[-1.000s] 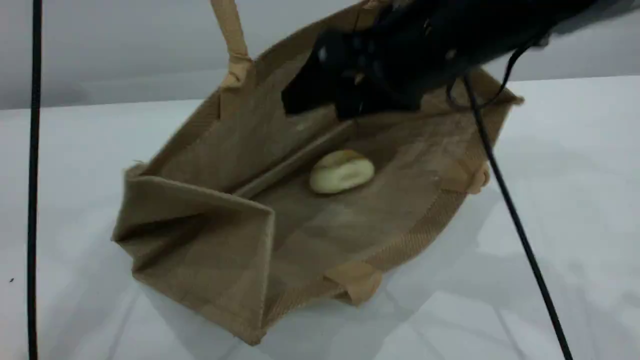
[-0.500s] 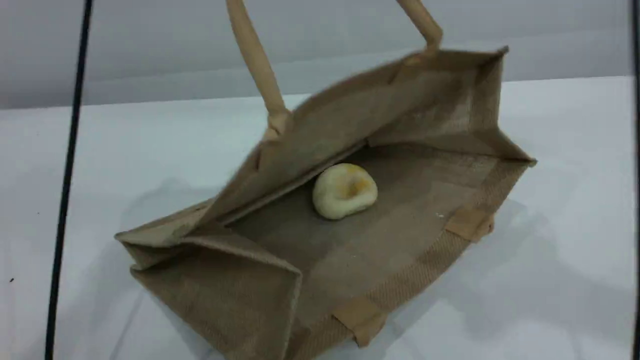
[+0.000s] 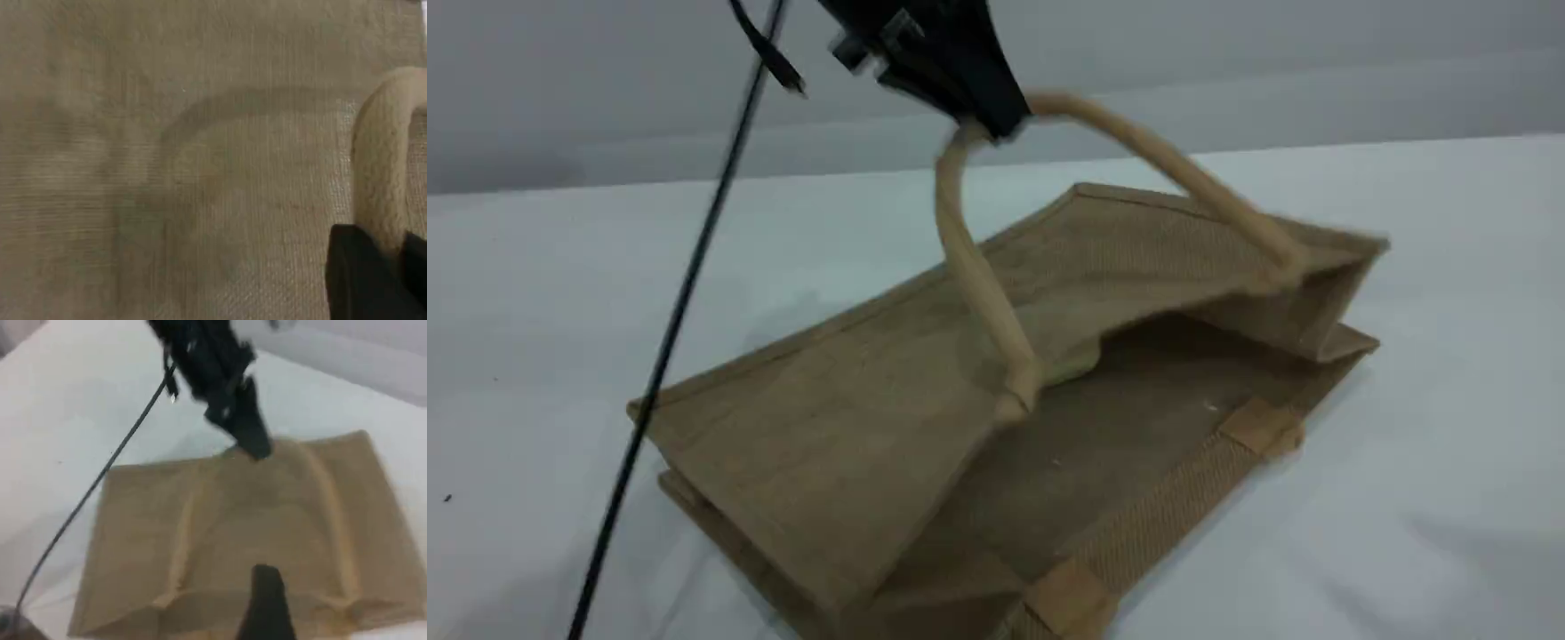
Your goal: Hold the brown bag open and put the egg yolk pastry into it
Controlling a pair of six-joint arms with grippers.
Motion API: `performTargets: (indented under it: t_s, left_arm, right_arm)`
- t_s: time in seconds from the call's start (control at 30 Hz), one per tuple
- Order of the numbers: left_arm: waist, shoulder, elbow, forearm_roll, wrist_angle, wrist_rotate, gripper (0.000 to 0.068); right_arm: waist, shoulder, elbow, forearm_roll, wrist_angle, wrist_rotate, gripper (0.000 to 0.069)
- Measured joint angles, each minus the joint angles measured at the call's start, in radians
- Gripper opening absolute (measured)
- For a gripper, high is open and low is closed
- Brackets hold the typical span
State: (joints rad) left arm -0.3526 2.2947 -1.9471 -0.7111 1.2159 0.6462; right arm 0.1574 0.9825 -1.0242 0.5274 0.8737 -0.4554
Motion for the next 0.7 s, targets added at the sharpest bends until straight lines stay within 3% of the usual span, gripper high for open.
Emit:
performTargets:
  t_s: [0.2, 0.43, 0.5, 0.7]
  left_arm:
    - [-0.02, 0.05, 0.0, 0.003, 0.003, -0.002, 0.0144]
    - [-0.018, 0.036, 0.0, 0.004, 0.003, -0.013, 0.0421]
    - [-0.012, 0.018, 0.0, 0.006, 0.005, -0.027, 0.0466]
    - [-0.004, -0.093, 0.0, 0.09, 0.008, -0.059, 0.0492]
  right_arm:
    - [0.0, -0.006, 0.0, -0.031, 0.03, 0.037, 0.0479]
    - [0.0, -0.01, -0.001, -0.073, 0.099, 0.044, 0.0479]
    - [0.0, -0.026, -0.001, -0.091, 0.129, 0.064, 0.0479]
    - [0.0, -0.106, 0.001, -0.165, 0.283, 0.136, 0.0479]
